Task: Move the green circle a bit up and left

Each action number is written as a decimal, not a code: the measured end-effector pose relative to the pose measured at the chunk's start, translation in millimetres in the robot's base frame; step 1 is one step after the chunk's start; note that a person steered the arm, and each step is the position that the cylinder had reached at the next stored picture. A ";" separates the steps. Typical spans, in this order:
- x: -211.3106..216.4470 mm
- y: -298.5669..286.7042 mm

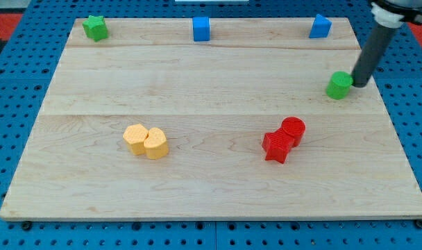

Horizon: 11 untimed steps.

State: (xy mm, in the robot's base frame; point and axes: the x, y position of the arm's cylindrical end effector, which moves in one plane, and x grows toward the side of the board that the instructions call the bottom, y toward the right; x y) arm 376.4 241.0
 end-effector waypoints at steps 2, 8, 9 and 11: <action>32.6 -1.4; 2.3 -94.3; -0.4 -107.5; 12.3 -194.1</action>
